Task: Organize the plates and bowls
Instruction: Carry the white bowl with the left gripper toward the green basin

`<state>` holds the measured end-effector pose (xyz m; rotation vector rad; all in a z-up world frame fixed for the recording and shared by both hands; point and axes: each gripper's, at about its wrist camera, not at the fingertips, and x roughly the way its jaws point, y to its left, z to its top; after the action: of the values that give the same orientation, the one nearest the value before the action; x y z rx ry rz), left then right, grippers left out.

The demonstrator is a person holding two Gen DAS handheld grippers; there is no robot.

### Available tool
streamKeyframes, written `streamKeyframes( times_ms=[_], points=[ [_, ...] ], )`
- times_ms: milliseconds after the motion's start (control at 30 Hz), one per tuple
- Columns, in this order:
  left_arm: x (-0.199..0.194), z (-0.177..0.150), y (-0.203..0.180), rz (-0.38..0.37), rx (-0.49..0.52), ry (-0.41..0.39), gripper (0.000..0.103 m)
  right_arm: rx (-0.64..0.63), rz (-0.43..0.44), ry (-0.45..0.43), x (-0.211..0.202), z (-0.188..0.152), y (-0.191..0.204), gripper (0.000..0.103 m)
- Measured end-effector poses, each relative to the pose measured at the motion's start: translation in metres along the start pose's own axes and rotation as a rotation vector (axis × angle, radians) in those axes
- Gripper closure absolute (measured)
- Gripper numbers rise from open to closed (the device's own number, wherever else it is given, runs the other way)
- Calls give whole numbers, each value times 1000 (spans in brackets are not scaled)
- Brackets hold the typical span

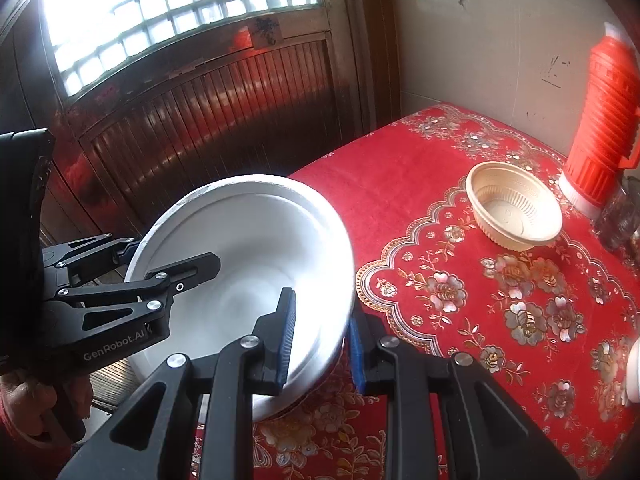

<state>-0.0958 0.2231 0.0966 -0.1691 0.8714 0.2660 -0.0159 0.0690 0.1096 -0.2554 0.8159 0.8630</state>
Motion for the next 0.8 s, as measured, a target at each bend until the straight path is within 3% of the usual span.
streamKeyframes(
  times_ms=[800],
  points=[
    [20,-15,8,135,29,-39,62,-46,-24,69,30,-2,20,78]
  ],
)
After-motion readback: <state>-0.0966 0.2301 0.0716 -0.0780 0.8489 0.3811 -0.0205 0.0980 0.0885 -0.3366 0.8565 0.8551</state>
